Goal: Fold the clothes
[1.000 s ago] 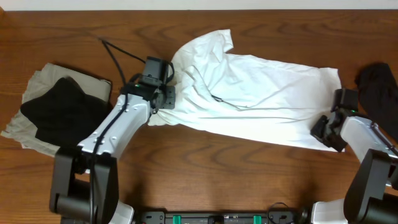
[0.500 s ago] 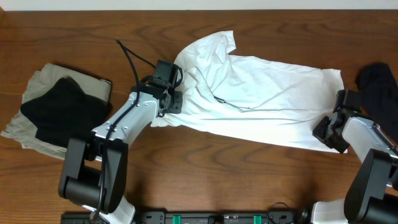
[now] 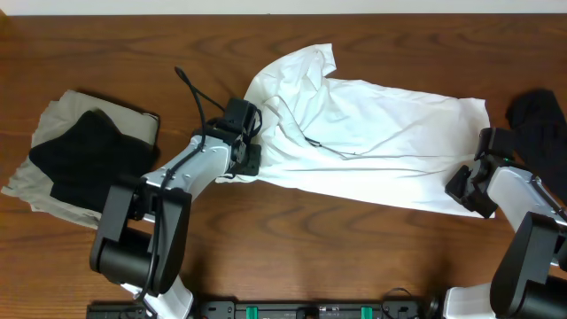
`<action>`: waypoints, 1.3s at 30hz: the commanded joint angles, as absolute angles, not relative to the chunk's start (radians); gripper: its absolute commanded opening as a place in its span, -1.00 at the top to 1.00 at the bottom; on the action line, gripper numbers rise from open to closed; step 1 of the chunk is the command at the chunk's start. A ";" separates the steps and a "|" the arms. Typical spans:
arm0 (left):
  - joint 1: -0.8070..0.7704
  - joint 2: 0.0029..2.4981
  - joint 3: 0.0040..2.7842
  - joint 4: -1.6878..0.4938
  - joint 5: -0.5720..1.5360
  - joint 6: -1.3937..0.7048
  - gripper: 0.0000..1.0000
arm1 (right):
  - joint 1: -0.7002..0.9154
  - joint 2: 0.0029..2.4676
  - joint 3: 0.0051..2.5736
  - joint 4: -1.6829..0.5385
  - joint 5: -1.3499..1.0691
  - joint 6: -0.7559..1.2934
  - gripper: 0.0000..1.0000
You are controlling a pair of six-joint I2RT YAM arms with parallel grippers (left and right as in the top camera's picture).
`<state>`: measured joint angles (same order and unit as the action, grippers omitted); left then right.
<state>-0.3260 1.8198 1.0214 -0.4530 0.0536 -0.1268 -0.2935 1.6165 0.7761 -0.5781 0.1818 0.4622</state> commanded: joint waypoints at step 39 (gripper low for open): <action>-0.326 1.347 0.868 -0.751 0.068 -0.254 0.09 | -0.307 1.409 0.881 -0.721 0.121 0.397 0.85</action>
